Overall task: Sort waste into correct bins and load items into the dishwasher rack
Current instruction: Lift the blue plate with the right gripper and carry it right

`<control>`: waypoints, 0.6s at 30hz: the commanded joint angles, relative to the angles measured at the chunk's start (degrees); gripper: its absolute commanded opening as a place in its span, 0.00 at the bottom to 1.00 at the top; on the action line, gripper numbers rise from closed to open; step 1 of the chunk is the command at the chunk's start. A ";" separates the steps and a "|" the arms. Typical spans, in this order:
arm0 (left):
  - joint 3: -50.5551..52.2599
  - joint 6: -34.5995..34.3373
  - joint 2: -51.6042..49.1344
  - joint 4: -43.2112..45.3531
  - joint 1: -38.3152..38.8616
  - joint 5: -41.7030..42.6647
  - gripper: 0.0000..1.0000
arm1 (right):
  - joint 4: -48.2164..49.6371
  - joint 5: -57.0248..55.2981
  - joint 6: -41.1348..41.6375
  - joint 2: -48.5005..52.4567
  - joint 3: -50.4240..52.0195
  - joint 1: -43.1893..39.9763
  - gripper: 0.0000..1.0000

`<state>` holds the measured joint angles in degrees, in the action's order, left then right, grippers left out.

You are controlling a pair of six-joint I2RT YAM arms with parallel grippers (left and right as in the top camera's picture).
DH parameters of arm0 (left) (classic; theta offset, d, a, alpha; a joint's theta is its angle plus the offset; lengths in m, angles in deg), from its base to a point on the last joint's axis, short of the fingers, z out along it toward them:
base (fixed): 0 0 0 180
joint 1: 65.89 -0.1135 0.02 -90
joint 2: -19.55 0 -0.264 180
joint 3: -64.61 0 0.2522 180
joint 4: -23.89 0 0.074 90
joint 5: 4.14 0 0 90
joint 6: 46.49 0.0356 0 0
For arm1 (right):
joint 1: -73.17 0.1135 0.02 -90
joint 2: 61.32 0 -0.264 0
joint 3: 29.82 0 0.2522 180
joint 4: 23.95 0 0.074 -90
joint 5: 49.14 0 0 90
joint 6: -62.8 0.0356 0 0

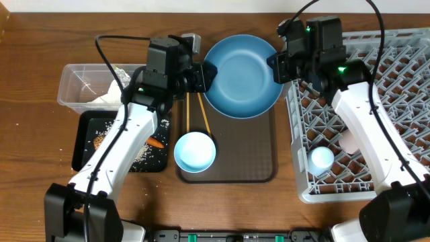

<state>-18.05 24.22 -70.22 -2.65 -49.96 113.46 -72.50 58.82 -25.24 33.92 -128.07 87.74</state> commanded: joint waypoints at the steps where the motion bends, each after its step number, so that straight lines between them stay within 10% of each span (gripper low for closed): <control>1: -0.28 0.17 0.74 1.14 -0.46 1.16 0.44 | 1.09 -0.92 -0.76 -0.42 -0.46 0.94 0.01; 18: -0.33 0.20 8.79 6.80 -1.51 7.78 0.62 | 6.16 -32.22 -16.00 -0.48 -0.48 0.72 0.01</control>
<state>-18.05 24.07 -63.14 4.32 -51.10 120.26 -67.03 36.41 -35.51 33.92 -128.07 88.09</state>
